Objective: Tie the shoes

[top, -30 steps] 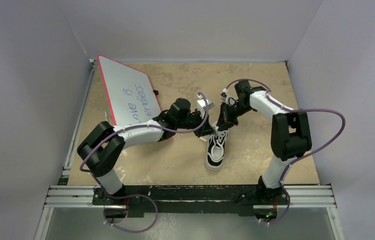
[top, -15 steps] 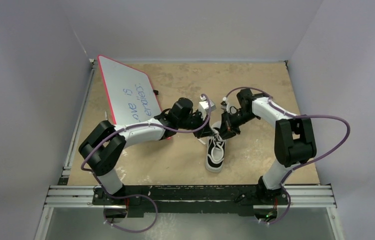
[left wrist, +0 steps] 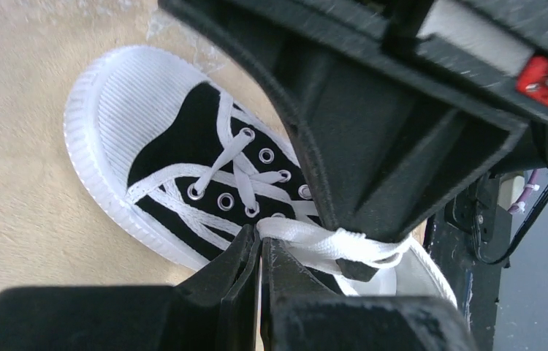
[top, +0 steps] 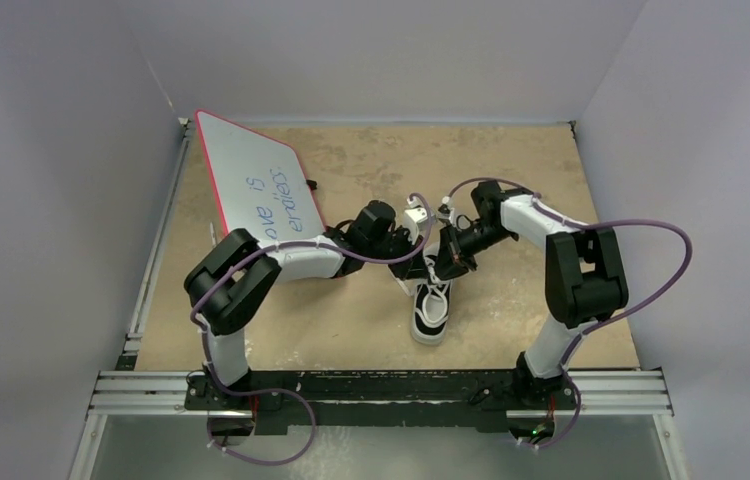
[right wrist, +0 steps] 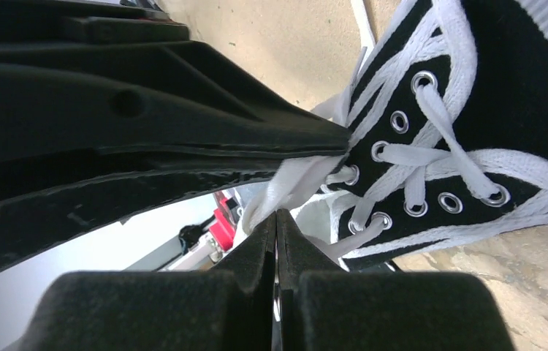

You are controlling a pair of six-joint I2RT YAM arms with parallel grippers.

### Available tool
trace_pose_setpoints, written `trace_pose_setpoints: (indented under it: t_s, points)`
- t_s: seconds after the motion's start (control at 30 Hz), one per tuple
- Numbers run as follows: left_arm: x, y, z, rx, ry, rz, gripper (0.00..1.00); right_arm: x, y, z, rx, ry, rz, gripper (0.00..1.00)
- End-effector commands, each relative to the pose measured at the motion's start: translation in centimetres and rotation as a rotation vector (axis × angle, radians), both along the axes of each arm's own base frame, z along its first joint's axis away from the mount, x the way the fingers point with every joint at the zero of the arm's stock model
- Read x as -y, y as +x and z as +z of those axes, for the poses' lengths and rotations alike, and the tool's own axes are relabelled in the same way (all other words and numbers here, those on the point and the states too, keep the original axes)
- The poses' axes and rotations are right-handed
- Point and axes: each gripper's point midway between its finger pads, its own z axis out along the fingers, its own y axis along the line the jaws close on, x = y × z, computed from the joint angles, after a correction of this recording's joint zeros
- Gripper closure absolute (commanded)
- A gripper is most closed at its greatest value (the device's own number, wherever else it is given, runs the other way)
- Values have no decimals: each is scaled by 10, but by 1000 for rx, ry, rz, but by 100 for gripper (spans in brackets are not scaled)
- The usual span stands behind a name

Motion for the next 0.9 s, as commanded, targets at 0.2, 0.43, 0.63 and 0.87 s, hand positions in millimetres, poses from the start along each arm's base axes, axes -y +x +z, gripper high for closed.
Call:
trace_pose_setpoints:
  t_s: [0.2, 0.43, 0.63, 0.87]
  points:
    - [17, 0, 15, -40, -130, 0, 100, 10, 18, 8, 98, -101, -7, 82]
    - [18, -3, 3, -74, -124, 2, 100, 46, 33, 13, 160, -389, -61, 60]
    - [17, -4, 0, -81, -118, 1, 100, 105, 64, 41, 409, -755, -94, 49]
    - [13, -8, -2, -79, -99, -18, 100, 38, 63, 93, 1036, -468, 92, 44]
